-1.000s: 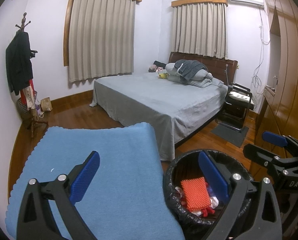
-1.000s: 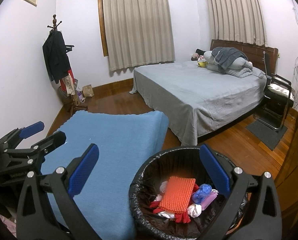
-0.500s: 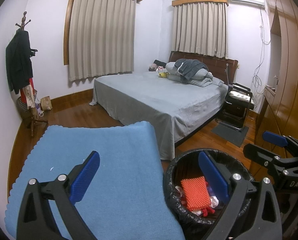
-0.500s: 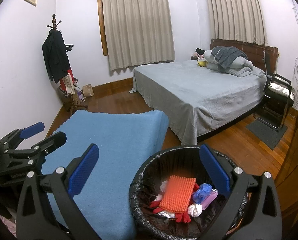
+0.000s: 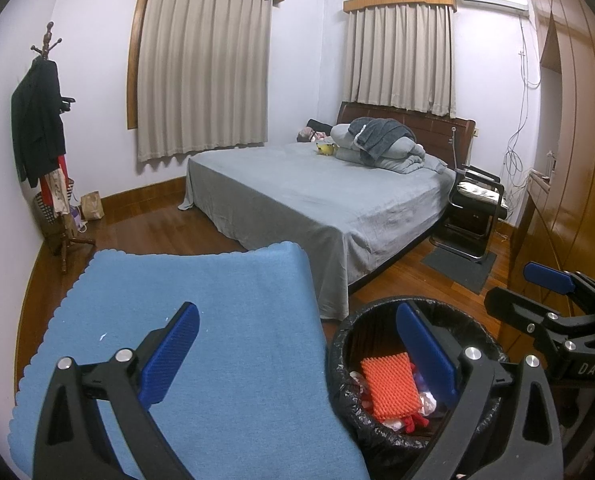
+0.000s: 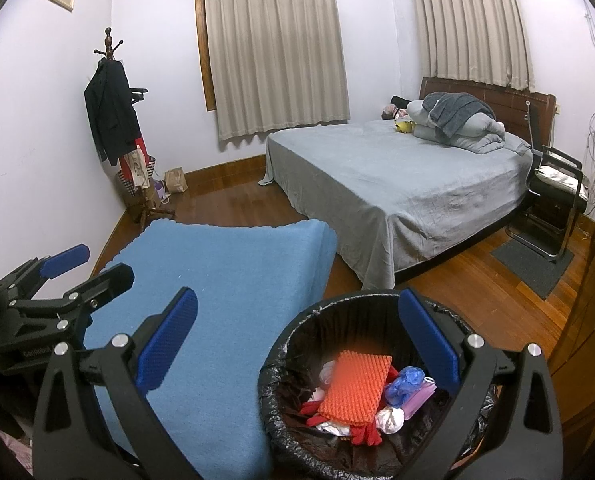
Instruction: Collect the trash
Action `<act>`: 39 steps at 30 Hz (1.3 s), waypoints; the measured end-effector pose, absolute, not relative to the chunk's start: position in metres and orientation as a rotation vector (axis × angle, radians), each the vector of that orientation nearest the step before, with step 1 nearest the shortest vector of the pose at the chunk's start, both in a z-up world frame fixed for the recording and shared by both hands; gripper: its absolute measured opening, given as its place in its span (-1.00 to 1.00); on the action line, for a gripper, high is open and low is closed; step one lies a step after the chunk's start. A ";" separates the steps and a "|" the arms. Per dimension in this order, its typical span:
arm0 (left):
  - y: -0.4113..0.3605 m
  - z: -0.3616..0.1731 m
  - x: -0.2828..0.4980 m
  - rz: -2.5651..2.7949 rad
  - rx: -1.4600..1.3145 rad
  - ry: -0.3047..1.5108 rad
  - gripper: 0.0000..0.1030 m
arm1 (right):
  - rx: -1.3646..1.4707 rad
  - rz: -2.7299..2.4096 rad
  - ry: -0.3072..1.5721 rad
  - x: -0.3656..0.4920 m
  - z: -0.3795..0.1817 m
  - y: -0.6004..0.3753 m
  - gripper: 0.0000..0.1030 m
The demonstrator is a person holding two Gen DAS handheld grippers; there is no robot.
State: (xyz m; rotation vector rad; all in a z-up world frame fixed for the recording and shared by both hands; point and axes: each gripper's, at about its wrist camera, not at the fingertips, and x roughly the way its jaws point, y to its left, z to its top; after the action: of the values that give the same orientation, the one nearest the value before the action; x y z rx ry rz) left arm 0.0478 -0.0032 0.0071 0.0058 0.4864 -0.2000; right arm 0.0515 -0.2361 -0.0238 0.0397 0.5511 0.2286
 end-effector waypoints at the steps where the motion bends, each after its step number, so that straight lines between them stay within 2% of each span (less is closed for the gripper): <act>1: -0.003 0.007 0.048 -0.200 0.005 0.486 0.88 | 0.038 0.229 0.552 0.052 -0.025 -0.235 0.90; 39: -0.002 0.010 0.050 -0.201 0.004 0.488 0.88 | 0.039 0.229 0.555 0.052 -0.026 -0.232 0.90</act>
State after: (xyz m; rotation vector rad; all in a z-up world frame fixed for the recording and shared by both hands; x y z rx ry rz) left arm 0.0495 -0.0017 0.0095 0.0039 0.4883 -0.2012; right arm 0.0522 -0.2320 -0.0255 0.0388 0.5552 0.2294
